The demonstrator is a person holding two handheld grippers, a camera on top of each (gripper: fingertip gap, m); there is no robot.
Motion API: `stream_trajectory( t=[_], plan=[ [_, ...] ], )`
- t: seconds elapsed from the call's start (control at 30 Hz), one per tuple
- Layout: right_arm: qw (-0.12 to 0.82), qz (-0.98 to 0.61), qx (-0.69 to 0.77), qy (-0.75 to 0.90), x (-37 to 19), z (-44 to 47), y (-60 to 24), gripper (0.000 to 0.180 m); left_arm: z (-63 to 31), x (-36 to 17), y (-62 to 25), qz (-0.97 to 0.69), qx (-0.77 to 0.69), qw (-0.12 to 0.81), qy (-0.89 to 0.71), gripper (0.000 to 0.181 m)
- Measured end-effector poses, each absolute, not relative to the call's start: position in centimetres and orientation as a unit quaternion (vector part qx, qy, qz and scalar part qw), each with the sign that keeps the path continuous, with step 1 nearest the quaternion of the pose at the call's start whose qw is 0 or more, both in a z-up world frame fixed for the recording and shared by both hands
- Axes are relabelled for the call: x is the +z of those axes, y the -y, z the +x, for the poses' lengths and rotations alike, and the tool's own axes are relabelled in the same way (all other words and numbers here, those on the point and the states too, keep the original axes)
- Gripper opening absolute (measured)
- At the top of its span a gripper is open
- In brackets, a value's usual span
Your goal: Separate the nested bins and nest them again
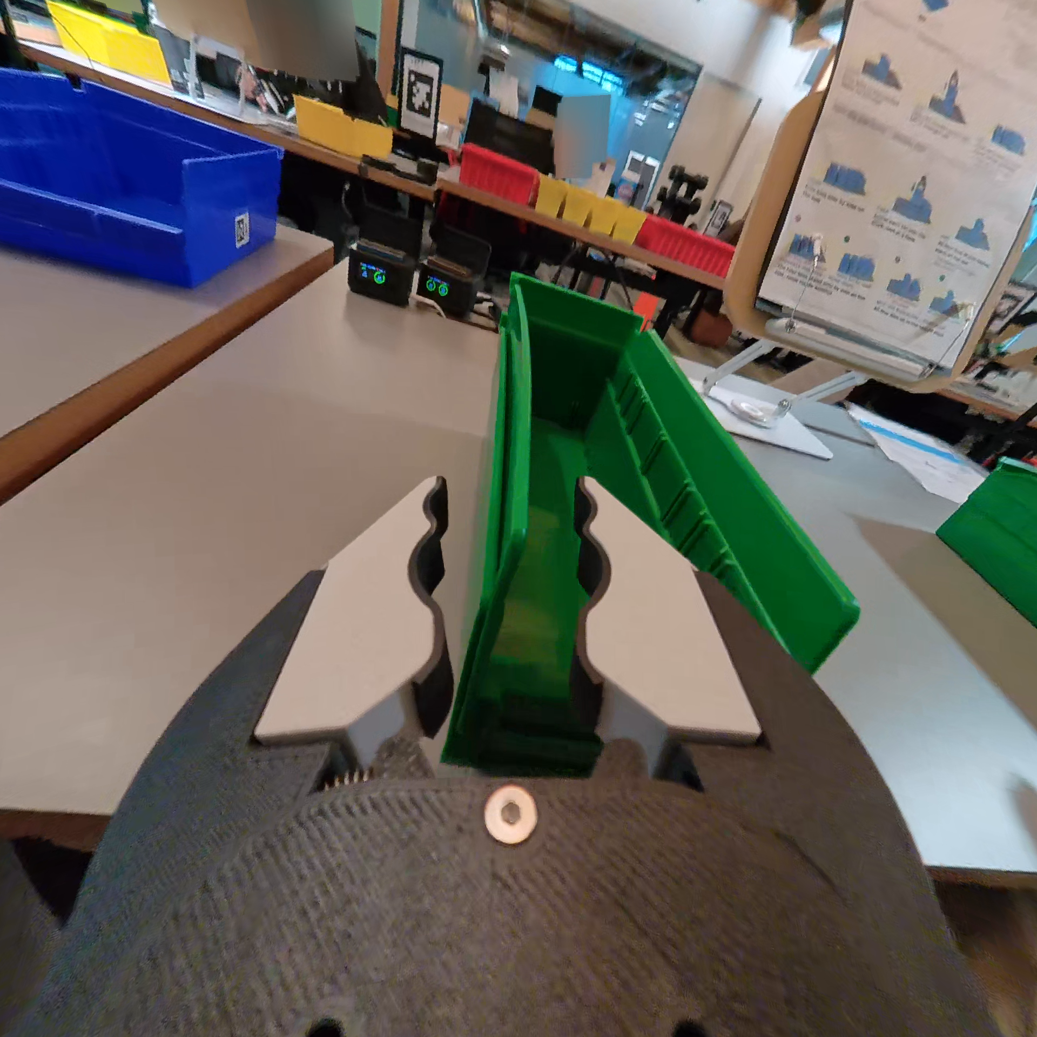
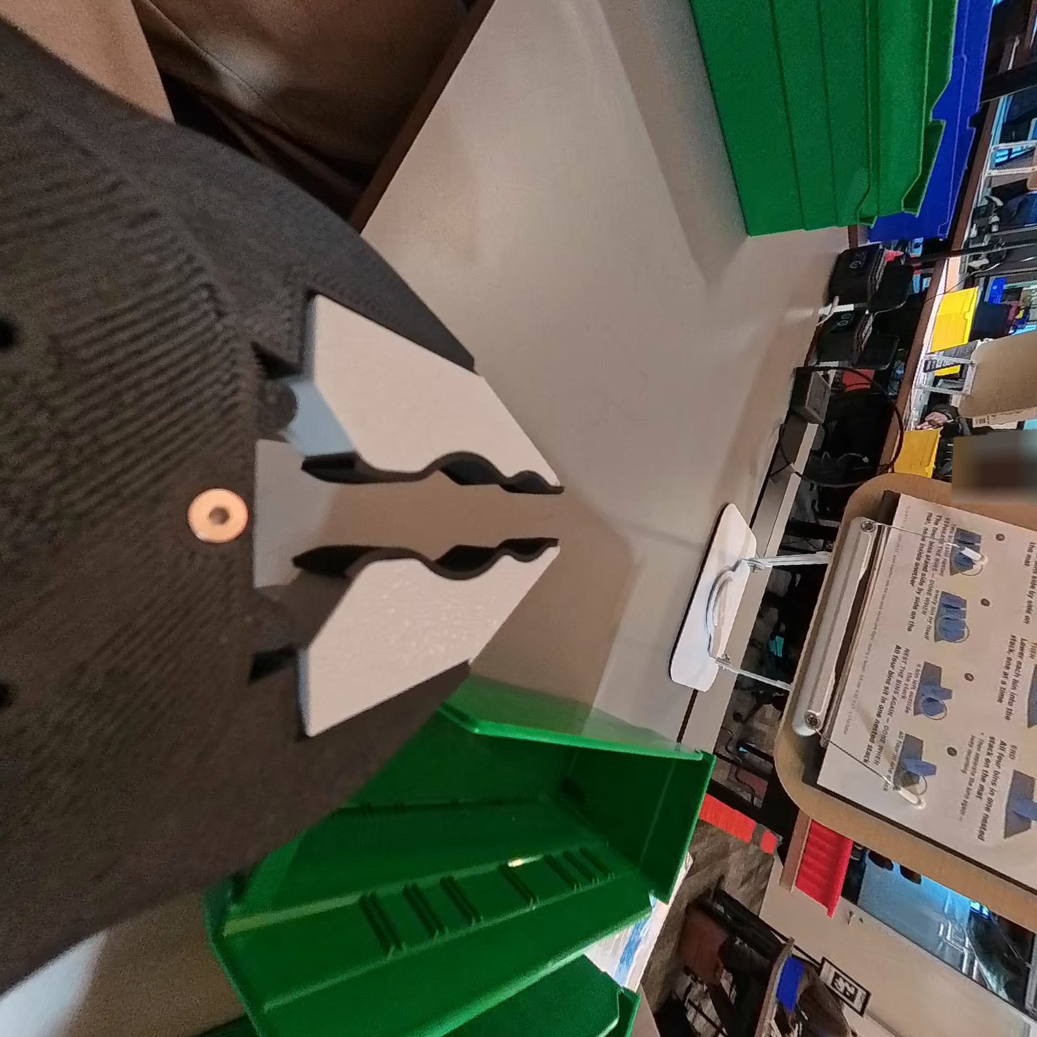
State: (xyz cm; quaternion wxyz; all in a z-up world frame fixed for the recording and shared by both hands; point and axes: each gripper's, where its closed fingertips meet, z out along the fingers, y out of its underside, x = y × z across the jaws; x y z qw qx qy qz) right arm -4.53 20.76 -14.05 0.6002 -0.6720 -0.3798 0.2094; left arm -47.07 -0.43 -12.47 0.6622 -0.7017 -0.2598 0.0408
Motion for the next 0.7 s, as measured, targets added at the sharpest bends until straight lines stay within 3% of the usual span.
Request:
stream_trajectory(
  t=[0.03, 0.17, 0.7],
  plan=[
    [0.6, -0.672, 0.21, 0.381, -14.1, -4.6, -20.7, 0.014, -47.0, -12.8, 0.6, -0.708, 0.051, 0.656, 0.258, 0.037],
    [0.598, -0.67, 0.213, 0.385, -14.1, -4.7, -20.5, 0.014, -46.9, -12.4, 0.8, -0.709, 0.079, 0.657, 0.244, 0.0],
    [0.597, -0.669, 0.209, 0.391, -14.2, -4.9, -20.4, 0.014, -46.9, -10.3, 1.2, -0.662, 0.053, 0.709, 0.237, 0.0]
  ],
)
